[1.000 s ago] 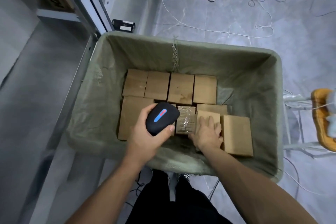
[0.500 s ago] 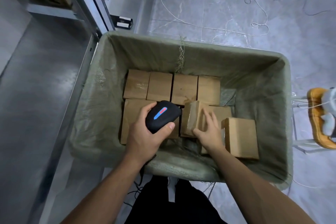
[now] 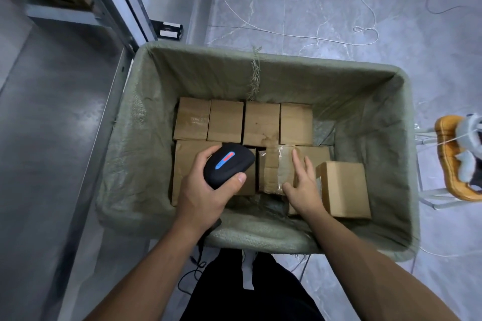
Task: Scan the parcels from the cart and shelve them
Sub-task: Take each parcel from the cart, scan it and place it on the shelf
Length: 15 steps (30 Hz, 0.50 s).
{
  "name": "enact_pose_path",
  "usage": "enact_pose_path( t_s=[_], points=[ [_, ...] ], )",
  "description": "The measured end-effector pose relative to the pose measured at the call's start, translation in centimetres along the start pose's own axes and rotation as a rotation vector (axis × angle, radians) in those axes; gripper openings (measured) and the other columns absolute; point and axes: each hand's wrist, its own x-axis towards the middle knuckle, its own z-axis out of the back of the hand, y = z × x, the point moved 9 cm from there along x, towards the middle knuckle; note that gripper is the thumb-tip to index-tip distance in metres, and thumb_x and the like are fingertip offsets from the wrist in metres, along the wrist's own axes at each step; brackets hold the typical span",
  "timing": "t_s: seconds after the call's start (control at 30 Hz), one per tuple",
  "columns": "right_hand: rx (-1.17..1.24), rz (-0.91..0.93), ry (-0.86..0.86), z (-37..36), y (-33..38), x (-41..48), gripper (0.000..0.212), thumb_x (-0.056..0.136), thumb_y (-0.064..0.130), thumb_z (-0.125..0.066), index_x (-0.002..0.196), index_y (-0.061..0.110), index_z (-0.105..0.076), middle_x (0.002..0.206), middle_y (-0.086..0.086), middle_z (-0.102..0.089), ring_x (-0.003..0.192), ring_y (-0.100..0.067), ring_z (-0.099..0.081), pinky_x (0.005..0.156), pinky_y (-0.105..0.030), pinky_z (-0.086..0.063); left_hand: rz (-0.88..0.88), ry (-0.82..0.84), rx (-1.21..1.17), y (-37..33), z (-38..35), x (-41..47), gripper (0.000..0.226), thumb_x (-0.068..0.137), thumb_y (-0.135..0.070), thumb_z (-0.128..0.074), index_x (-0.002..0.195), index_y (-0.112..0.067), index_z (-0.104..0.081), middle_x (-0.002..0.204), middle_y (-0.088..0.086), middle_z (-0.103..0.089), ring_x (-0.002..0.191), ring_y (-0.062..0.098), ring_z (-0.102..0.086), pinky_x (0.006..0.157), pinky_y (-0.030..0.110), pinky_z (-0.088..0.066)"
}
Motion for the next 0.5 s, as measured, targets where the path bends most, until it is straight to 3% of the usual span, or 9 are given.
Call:
enact_pose_path(
  t_s=[0.07, 0.17, 0.37, 0.5],
  points=[
    [-0.077, 0.005, -0.017, -0.1, 0.2, 0.1, 0.086, 0.094, 0.013, -0.06, 0.156, 0.05, -0.013, 0.169, 0.004, 0.002, 0.153, -0.024, -0.012, 0.12, -0.035, -0.022, 0.007, -0.002, -0.01, 0.2, 0.0, 0.0, 0.067, 0.062, -0.059, -0.075, 0.124, -0.043, -0.058, 0.108, -0.028, -0.069, 0.096, 0.004, -0.07, 0.083, 0.046, -0.061],
    [-0.184, -0.03, -0.035, -0.3, 0.2, 0.1, 0.086, 0.093, 0.025, -0.059, 0.156, 0.049, -0.006, 0.169, 0.002, 0.004, 0.154, -0.031, -0.007, 0.122, -0.051, -0.022, 0.01, -0.009, -0.014, 0.6, 0.2, 0.0, 0.061, 0.063, -0.058, -0.077, 0.12, -0.049, -0.058, 0.109, -0.025, -0.069, 0.093, 0.015, -0.072, 0.081, 0.053, -0.061],
    [-0.328, -0.142, -0.118, 0.4, -0.6, 0.2, 0.105, 0.085, 0.06, -0.066, 0.159, 0.04, 0.005, 0.168, -0.003, 0.007, 0.153, -0.033, 0.0, 0.117, -0.06, -0.026, 0.01, -0.003, -0.023, 0.7, 0.2, 0.2, 0.061, 0.063, -0.059, -0.076, 0.12, -0.047, -0.058, 0.105, -0.023, -0.07, 0.084, 0.024, -0.072, 0.083, 0.05, -0.061],
    [-0.353, -0.212, -0.141, 0.9, -1.5, 0.3, 0.11, 0.081, 0.067, -0.069, 0.158, 0.041, 0.006, 0.167, -0.008, 0.004, 0.152, -0.036, -0.006, 0.116, -0.058, -0.028, 0.013, -0.013, -0.032, 0.8, 0.4, 0.3, 0.062, 0.063, -0.058, -0.077, 0.122, -0.046, -0.058, 0.106, -0.021, -0.071, 0.085, 0.023, -0.072, 0.081, 0.052, -0.061]
  ],
)
